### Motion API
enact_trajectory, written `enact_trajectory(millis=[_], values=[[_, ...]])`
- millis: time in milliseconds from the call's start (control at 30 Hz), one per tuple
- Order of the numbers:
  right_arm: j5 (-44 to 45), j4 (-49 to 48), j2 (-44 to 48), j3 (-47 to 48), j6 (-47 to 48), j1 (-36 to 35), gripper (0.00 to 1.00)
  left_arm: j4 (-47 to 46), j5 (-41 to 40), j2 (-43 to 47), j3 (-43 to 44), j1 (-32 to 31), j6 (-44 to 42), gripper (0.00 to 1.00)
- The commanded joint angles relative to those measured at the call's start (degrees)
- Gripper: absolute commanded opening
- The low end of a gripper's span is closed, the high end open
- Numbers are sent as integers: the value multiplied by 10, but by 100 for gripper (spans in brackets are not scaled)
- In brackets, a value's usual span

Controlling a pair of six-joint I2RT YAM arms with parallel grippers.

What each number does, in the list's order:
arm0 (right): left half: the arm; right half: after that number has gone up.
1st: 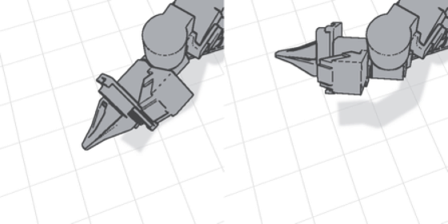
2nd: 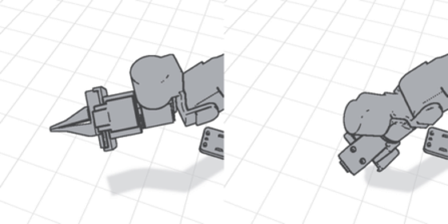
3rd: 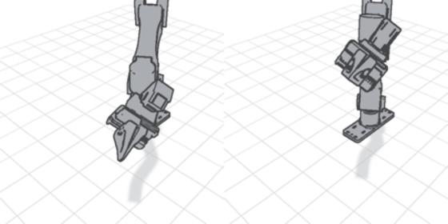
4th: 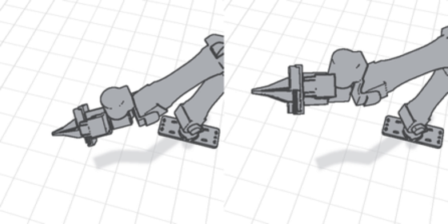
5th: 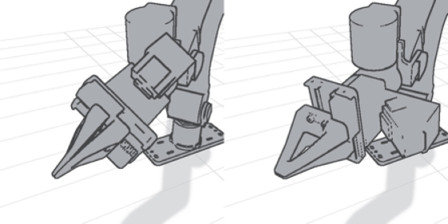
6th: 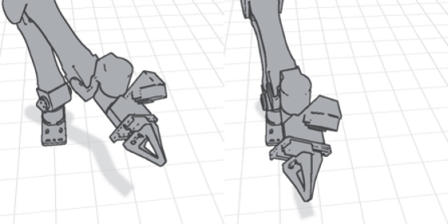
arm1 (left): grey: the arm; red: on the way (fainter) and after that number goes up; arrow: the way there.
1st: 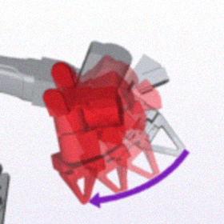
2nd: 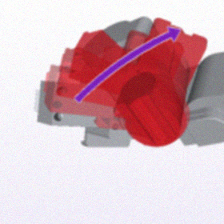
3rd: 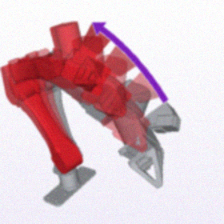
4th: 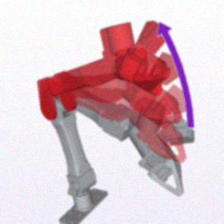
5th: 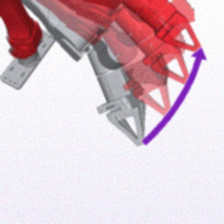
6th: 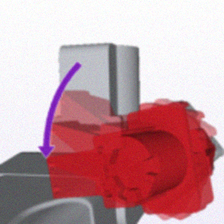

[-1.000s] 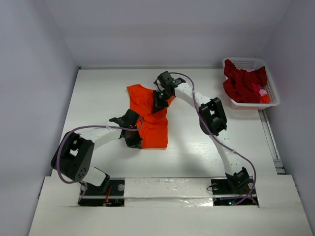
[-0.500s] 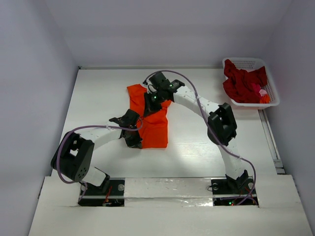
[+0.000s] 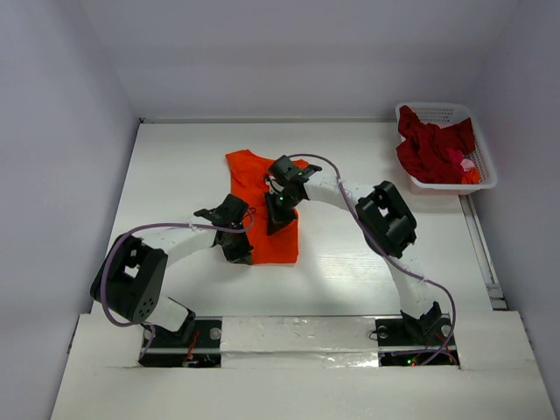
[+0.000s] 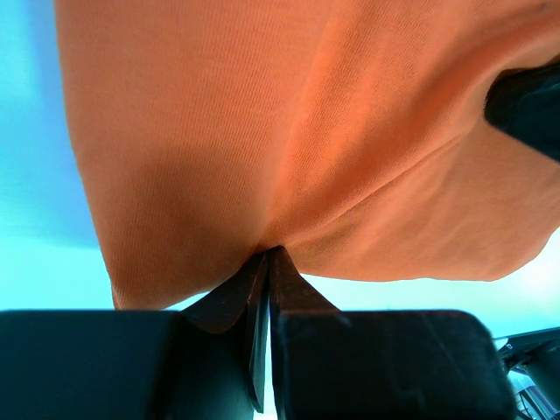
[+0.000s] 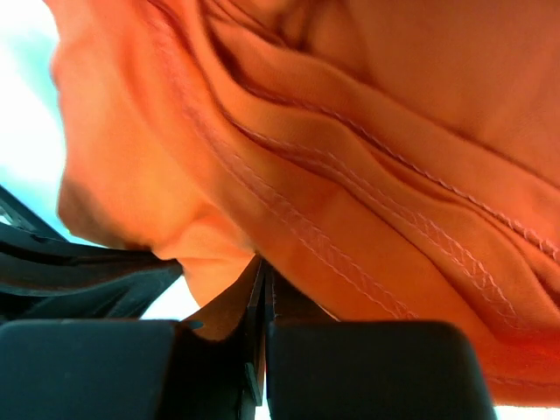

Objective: Fold and stack the t-shirts
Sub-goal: Fold the folded rectangular tshirt in 1/3 of the way

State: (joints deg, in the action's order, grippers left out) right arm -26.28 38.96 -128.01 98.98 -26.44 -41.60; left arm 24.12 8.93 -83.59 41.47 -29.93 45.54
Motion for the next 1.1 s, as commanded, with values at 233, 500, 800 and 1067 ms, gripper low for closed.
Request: enact_trajectory(millis=[233,500,800,1067], values=[[16,-11,-38,82,3,0,0,78,-22,1,-22,-8,-4,0],[25,-9,-66,104,-5,33,0,80,-23,6,-24,-8,-4,0],[45,8,-78,135,10,64,0,79,-22,5,-25,-8,-4,0],[54,21,-88,164,21,84,0,77,-20,7,-30,-8,-3,0]])
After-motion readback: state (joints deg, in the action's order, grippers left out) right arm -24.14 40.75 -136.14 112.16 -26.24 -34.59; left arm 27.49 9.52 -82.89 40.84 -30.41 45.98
